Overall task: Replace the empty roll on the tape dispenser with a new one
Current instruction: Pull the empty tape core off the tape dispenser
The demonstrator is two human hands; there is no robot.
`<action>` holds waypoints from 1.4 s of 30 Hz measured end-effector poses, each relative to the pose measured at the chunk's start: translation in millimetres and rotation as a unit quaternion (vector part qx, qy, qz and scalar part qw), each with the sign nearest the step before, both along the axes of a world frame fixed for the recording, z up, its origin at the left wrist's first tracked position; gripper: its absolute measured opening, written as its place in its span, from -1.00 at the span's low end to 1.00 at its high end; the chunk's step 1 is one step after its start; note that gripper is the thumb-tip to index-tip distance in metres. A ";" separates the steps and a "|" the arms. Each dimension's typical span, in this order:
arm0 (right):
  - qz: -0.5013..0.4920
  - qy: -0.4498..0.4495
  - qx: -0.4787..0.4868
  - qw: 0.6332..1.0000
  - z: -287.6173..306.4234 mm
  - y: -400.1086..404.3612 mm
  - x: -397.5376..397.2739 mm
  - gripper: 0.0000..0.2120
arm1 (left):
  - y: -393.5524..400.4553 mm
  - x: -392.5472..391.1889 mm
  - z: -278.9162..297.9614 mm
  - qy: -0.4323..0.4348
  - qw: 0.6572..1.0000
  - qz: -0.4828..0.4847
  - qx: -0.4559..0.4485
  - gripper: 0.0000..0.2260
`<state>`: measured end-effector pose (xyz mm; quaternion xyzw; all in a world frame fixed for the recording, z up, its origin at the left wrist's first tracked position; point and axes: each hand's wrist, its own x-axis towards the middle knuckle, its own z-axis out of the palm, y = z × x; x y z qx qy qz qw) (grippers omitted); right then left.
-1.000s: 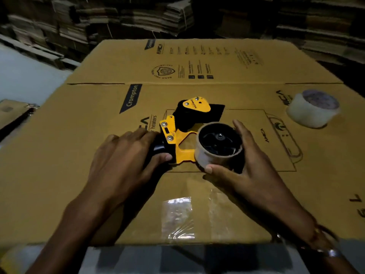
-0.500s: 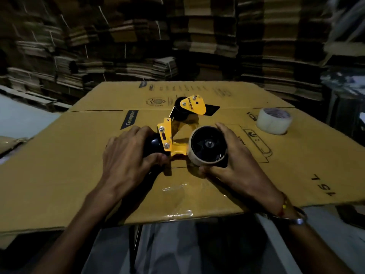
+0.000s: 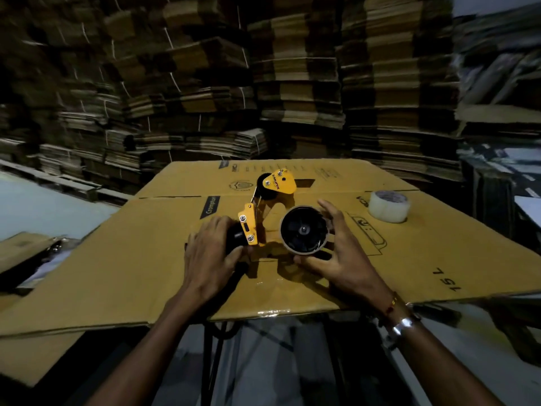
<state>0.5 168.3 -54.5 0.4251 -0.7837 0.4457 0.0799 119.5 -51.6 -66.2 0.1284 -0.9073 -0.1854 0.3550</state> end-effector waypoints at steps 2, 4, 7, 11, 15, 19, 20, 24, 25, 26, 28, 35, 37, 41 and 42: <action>-0.002 -0.017 -0.040 0.999 1.9 1.2 2.5 0.04 | 2.0 2.5 1.0 0.015 1.000 -0.015 0.014 -0.67; -0.005 -0.018 -0.065 0.998 2.6 1.1 5.3 0.05 | 5.5 4.8 3.1 0.024 0.999 -0.023 0.024 -0.67; 0.007 -0.025 -0.095 0.995 4.3 -0.8 9.9 0.02 | 8.4 4.3 6.3 0.034 0.999 -0.015 0.039 -0.66; -0.023 0.030 -0.085 0.996 6.7 -3.8 13.7 0.05 | 14.4 5.2 11.7 0.062 0.996 -0.009 0.058 -0.64; -0.074 0.090 -0.059 0.991 -2.1 -3.4 9.2 0.03 | 21.0 6.8 16.3 0.084 0.995 0.046 -0.006 -0.60; -0.116 0.148 -0.002 0.982 -10.8 -5.4 6.3 -0.05 | 28.6 6.6 15.3 0.071 0.989 0.099 -0.088 -0.52; -0.124 0.163 0.012 0.979 -12.0 -6.4 6.4 -0.07 | 31.2 7.3 14.9 0.075 0.986 0.109 -0.100 -0.51; -0.162 0.203 0.060 0.964 -14.4 -8.9 7.8 -0.13 | 41.5 10.4 12.7 0.095 0.976 0.132 -0.143 -0.50; -0.171 0.211 0.067 0.960 -14.4 -9.3 8.3 -0.14 | 43.6 10.6 12.6 0.101 0.974 0.134 -0.152 -0.50; -0.174 0.216 0.071 0.958 -14.1 -9.8 8.8 -0.15 | 45.9 11.3 13.2 0.107 0.972 0.135 -0.160 -0.50; -0.169 0.221 0.070 0.958 -14.2 -9.6 7.9 -0.15 | 50.1 12.3 15.4 0.114 0.968 0.139 -0.176 -0.50; -0.161 0.203 0.059 0.964 -14.6 -6.7 9.6 -0.12 | 55.6 20.0 28.1 0.110 0.967 0.138 -0.182 -0.51; -0.146 0.185 0.031 0.971 -14.5 -5.8 10.6 -0.14 | 52.9 21.3 31.0 0.100 0.972 0.134 -0.166 -0.52; -0.104 0.122 -0.066 0.985 -11.5 -1.9 17.3 -0.06 | 42.8 19.9 30.0 0.087 0.989 0.100 -0.073 -0.56; -0.094 0.110 -0.084 0.986 -10.4 -1.1 19.5 -0.03 | 42.0 20.7 30.4 0.083 0.992 0.090 -0.035 -0.59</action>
